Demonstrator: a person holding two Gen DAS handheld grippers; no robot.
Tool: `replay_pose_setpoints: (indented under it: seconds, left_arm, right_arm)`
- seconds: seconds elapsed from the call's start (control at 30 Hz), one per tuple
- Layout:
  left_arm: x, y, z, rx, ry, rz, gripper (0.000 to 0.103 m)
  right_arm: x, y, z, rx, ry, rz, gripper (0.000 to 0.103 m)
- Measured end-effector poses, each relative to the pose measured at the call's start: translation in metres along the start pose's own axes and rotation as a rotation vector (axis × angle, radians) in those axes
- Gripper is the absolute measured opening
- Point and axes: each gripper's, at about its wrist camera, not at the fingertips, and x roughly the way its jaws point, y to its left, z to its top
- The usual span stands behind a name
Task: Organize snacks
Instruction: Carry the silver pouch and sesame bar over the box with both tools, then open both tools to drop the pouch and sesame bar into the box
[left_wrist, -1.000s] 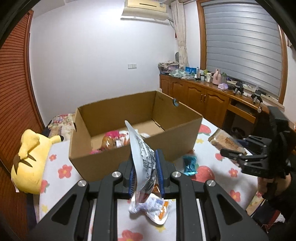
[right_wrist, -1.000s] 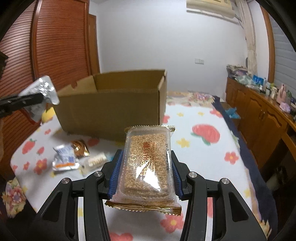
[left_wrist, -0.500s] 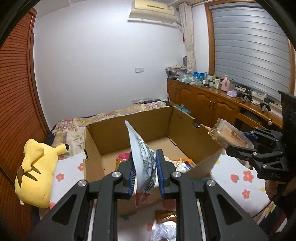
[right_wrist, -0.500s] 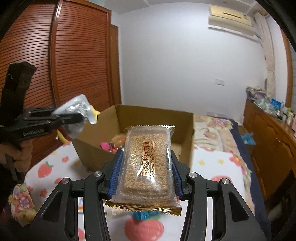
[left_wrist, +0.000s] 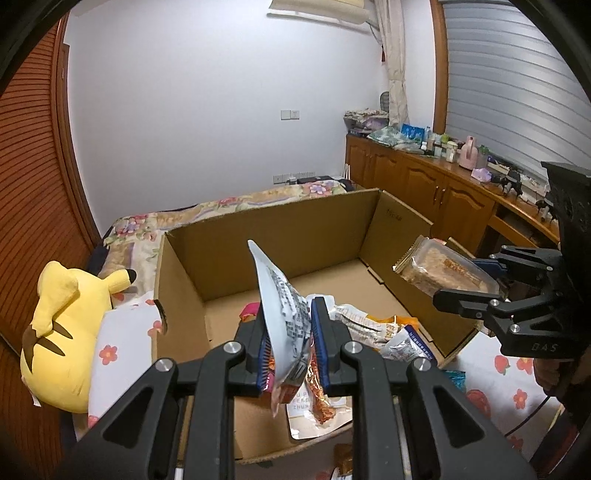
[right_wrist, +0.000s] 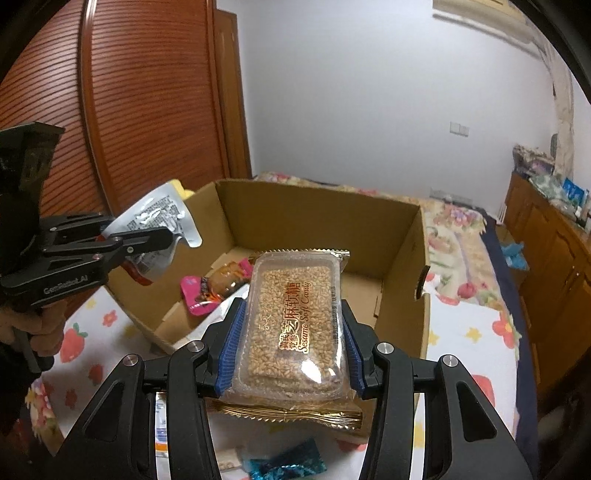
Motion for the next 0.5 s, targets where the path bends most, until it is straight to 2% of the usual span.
replay_pose_setpoints:
  seconds: [0.23,0.5]
  left_arm:
    - [0.011,-0.001,-0.001,0.006,0.029,0.012,0.02]
    - [0.011,0.001,-0.003,0.003,0.026,0.012,0.02]
  right_arm:
    - [0.011,0.001,0.002,-0.001,0.035,0.01,0.049]
    - [0.014,-0.003,0.002,0.008,0.036,0.001,0.052]
